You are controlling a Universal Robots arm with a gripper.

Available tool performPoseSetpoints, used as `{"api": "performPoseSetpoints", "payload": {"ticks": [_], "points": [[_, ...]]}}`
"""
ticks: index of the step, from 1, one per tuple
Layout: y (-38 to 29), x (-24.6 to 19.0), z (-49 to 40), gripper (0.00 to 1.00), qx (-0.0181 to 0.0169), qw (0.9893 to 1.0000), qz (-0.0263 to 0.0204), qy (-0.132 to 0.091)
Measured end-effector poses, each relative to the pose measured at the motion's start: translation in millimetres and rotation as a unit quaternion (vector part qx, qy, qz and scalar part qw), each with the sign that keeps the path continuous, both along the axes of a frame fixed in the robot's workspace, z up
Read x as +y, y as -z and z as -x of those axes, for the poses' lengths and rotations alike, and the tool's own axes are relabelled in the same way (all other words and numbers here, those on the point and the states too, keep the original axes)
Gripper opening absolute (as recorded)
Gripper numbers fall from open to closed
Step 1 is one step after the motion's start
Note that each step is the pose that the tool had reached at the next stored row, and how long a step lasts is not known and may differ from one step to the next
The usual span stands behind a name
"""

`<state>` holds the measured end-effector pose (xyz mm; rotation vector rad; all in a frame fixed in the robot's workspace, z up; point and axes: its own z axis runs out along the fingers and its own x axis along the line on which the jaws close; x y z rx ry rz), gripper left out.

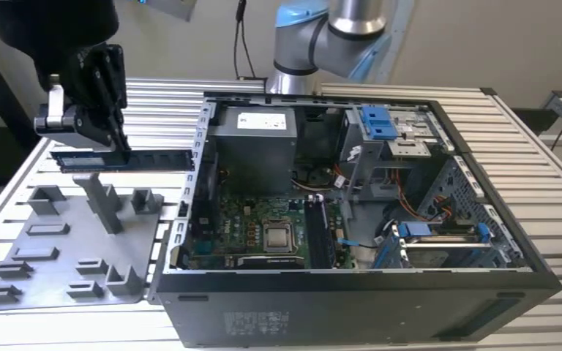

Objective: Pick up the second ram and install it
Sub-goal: 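Pick up the second ram and move it above second insertion slot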

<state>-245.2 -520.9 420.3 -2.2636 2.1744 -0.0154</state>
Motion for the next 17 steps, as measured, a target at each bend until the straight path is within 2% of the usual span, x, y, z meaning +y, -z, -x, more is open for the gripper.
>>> {"api": "performPoseSetpoints", "payload": {"ticks": [17], "points": [[-0.5, 0.0, -59.6, 0.14, 0.0003, 1.0000, -0.0001, -0.001]]}}
